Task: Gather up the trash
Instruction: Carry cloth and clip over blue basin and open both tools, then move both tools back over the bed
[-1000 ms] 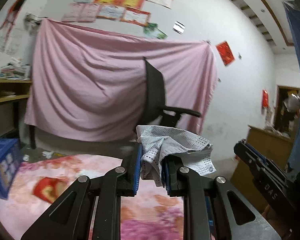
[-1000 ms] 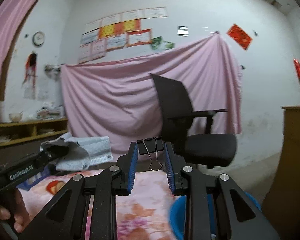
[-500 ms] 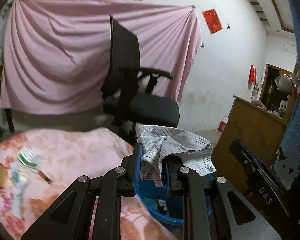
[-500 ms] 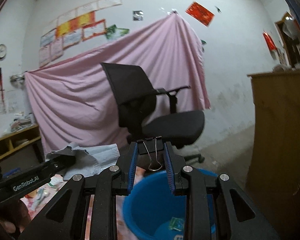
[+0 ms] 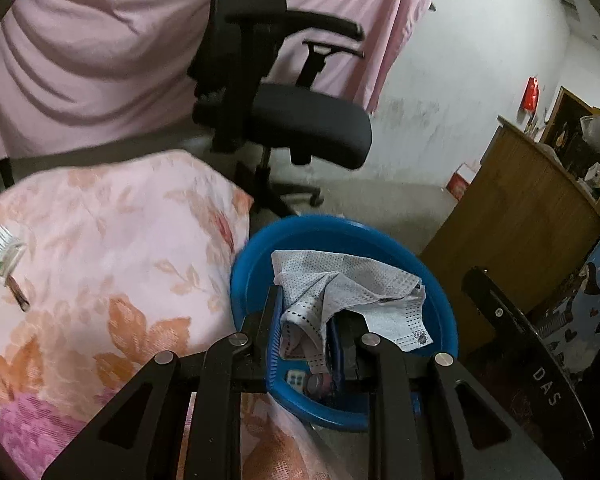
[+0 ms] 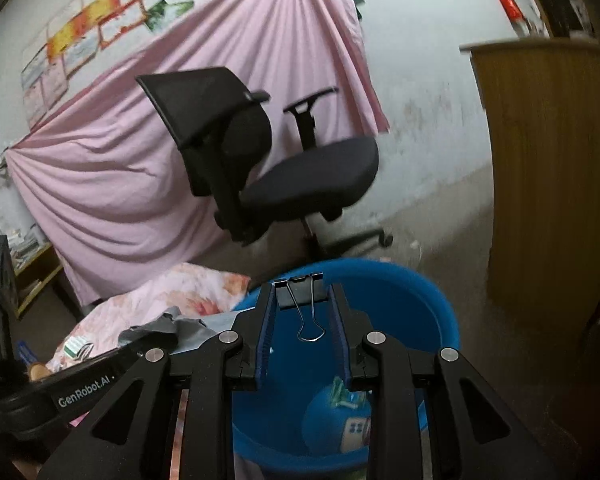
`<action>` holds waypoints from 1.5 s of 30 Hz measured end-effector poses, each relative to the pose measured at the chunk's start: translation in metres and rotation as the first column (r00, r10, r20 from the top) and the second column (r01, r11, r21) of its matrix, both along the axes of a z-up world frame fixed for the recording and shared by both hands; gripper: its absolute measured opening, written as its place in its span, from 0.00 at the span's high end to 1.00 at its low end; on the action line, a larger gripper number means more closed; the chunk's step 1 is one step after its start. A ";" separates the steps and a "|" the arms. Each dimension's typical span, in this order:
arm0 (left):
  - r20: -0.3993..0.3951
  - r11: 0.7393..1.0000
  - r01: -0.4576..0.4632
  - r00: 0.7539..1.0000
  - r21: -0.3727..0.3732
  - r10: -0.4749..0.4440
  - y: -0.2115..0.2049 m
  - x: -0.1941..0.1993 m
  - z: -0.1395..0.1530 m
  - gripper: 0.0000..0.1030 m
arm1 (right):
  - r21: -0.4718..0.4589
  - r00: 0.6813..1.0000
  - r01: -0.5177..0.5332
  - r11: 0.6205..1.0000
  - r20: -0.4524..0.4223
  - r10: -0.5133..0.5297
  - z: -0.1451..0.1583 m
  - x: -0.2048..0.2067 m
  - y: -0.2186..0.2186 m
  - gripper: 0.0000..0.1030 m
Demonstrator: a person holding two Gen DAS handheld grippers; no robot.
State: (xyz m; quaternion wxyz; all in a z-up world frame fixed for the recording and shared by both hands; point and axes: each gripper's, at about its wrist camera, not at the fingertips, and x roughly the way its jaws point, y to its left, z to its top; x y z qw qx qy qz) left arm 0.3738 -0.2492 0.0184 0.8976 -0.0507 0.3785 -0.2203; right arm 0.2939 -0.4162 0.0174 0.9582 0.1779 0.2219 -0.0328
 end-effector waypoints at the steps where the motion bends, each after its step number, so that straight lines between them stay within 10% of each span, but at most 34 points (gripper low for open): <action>1: -0.011 1.000 -0.001 1.000 0.003 0.001 -0.001 0.001 -0.003 0.81 | 0.010 1.000 0.003 1.000 -0.011 -0.003 -0.002 0.001 -0.002 0.76; 19: -0.095 1.000 -0.019 0.995 -0.010 0.018 0.009 0.004 -0.012 0.46 | 0.043 0.997 0.004 0.999 -0.079 -0.001 -0.016 0.013 -0.005 0.63; 33: 0.091 0.991 -0.068 0.993 -0.116 0.079 0.046 -0.019 0.022 0.24 | -0.009 0.999 0.005 1.000 0.033 -0.005 0.004 0.003 0.005 0.31; 45: 0.413 0.966 -0.204 0.875 -0.158 0.252 0.113 -0.074 0.063 0.04 | -0.081 0.962 -0.027 0.996 0.268 0.048 0.043 -0.022 0.042 0.00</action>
